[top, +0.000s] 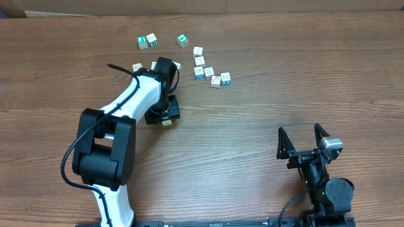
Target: Form a horizontal line
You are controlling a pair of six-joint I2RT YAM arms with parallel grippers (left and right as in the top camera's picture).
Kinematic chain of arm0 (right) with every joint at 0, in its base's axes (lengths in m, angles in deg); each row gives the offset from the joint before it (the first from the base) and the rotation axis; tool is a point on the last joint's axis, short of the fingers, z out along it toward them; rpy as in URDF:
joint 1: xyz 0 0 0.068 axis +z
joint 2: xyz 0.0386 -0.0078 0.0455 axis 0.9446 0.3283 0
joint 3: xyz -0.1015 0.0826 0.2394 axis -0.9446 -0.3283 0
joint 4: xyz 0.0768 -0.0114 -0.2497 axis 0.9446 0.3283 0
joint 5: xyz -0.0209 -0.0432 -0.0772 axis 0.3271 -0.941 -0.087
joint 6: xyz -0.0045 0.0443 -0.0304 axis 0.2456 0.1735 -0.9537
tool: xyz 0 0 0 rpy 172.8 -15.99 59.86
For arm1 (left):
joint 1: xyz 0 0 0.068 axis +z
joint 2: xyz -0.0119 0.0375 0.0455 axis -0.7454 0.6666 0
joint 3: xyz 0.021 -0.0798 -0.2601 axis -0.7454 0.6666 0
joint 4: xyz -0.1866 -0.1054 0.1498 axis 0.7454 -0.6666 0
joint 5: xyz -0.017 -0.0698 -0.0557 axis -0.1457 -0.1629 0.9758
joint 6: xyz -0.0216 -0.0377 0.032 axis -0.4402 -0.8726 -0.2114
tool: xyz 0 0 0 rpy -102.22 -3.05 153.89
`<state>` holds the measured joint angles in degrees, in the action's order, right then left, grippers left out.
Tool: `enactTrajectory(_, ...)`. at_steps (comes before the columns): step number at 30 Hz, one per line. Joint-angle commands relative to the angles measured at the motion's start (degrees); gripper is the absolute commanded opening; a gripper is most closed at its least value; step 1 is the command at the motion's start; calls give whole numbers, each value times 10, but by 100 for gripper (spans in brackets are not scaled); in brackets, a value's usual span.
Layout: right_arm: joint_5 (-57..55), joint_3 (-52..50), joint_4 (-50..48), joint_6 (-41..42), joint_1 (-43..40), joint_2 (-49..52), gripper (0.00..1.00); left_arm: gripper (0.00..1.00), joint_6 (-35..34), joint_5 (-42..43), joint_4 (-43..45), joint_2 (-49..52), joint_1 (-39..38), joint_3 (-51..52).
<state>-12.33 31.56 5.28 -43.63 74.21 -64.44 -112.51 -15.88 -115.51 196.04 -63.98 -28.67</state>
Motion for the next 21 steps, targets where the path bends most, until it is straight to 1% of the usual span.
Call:
enactTrajectory(1,-3,-6,-3,-2,-3,-5,100,60,-9,-9,0,9,-4,3)
enactTrajectory(5,-3,-6,-3,-2,-3,-5,100,59,-6,-10,1,9,-4,3)
enactTrajectory(8,-3,-6,-3,-3,-3,-5,100,52,0,-13,2,9,-4,3)
enactTrajectory(13,-3,-6,-3,-2,-3,-5,100,45,2,-26,7,9,-4,3)
enactTrajectory(17,-3,-6,-3,-2,-3,-5,100,43,5,-26,7,9,-4,3)
enactTrajectory(21,-3,-6,-3,-2,-3,-5,100,40,32,-26,10,9,-4,3)
